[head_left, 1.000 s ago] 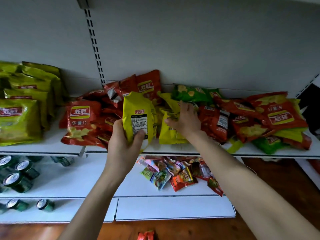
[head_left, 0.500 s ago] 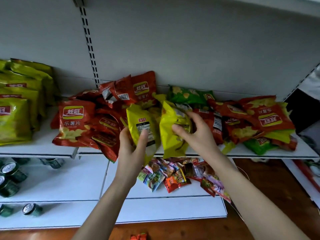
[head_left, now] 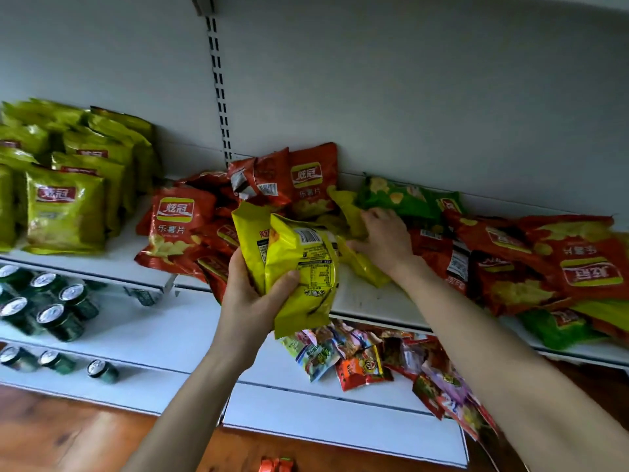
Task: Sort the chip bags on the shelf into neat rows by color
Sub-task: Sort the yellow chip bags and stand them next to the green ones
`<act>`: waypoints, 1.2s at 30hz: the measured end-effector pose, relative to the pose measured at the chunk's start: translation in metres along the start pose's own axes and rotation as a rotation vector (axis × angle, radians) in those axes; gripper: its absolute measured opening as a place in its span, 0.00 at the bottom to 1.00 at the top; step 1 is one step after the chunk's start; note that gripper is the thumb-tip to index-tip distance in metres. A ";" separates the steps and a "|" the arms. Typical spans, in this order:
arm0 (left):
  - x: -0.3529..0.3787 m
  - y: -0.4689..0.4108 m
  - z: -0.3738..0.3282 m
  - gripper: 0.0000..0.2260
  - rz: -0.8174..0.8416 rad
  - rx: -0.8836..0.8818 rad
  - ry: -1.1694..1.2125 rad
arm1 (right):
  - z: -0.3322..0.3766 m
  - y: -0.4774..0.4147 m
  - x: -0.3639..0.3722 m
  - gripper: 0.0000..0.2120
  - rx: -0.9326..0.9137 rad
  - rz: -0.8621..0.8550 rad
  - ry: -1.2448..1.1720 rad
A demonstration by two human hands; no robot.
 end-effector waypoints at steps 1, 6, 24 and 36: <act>-0.002 0.001 0.000 0.23 -0.006 0.000 -0.002 | 0.000 -0.003 0.000 0.20 -0.024 -0.031 0.025; -0.005 -0.001 -0.004 0.22 -0.050 0.001 0.039 | -0.017 0.000 -0.078 0.09 0.008 -0.490 -0.325; -0.023 0.035 -0.022 0.21 -0.303 0.075 0.238 | 0.025 0.079 -0.109 0.10 0.054 -0.641 -1.232; -0.107 0.073 -0.032 0.44 -0.453 0.105 0.103 | 0.146 0.063 -0.088 0.11 -0.113 -0.541 -1.126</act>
Point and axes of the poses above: each hand's wrist, its own y-axis away from the middle knuckle, its own x-axis out of the palm, z = x × y, the point moved 9 cm from there along -y, towards the middle knuckle, and after that the axes turned 7 degrees about -x, right-handed, at the moved point
